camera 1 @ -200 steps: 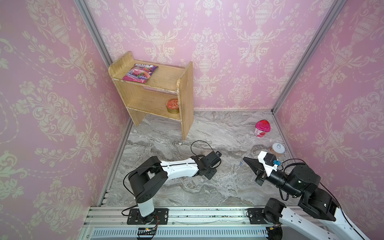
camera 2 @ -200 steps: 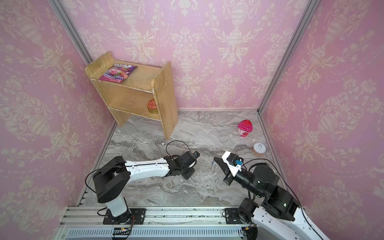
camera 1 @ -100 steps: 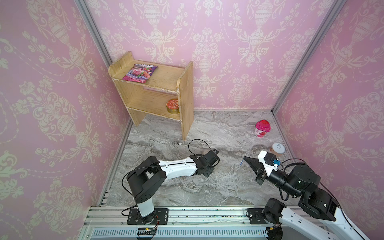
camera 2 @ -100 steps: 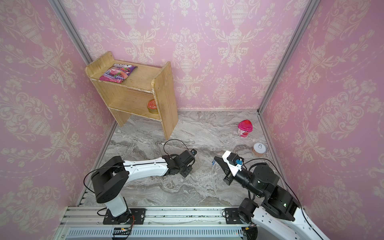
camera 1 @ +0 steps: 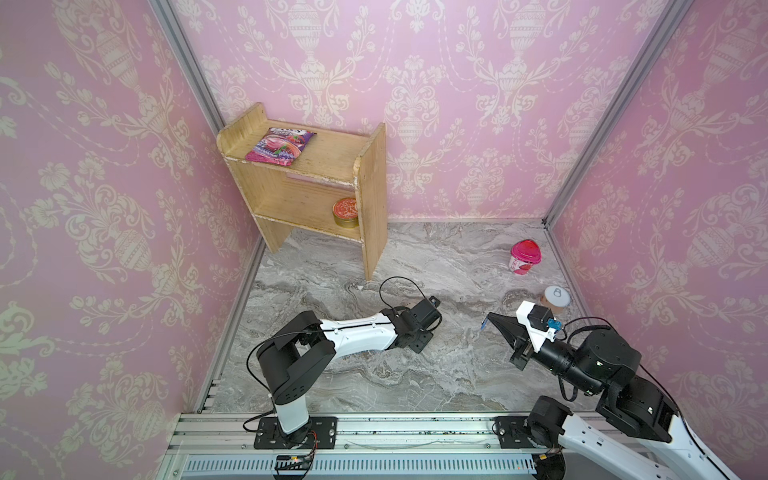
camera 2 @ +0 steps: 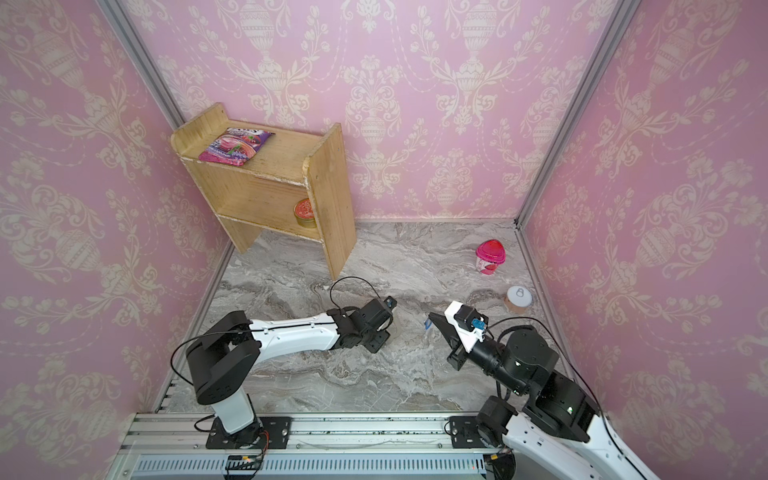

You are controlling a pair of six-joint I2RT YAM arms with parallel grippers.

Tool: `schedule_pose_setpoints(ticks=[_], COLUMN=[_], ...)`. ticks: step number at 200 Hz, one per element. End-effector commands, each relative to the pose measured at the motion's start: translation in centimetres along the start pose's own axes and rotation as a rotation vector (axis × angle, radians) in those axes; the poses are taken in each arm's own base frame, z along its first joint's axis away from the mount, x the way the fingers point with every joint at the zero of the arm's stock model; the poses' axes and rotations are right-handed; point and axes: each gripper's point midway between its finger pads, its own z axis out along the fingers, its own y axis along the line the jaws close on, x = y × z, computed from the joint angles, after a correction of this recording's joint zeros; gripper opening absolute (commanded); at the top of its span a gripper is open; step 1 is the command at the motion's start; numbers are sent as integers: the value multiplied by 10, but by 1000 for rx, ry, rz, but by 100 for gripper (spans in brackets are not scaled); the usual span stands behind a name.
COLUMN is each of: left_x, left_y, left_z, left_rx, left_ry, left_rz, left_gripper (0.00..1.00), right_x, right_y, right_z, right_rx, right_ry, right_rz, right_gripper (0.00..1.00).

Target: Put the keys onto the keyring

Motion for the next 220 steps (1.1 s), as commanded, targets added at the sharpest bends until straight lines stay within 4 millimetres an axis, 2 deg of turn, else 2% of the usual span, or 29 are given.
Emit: schedule_pose_setpoints(ticks=[1,35,76,128,172,199,220], left_x=[-1,0,4,10,-1,-10,-11], left_y=[3,-4,10,34,63,66,57], left_z=[3,7,7,-6,-24,-34,-38], left_rx=[-49,-30,-115,-240,-396,-402,-333], left_ry=[16,29,63,88,43,-4,-46], left_rz=[38,44,57,85,102,69,30], left_gripper=[65,67,66,66,68,69,68], right_x=[-2,-2,-2,-1,-1,-1,-2], right_y=[-3,-3,-4,-4,-4,-4,-4], right_z=[-3,-4,-5,-6,-6,-6,-7], right_rx=[19,19,25,24,25,27,24], right_ry=[-14,-14,-15,-18,-18,-19,-21], right_rz=[25,27,27,30,32,33,33], right_gripper=[0,0,0,0,0,0,0])
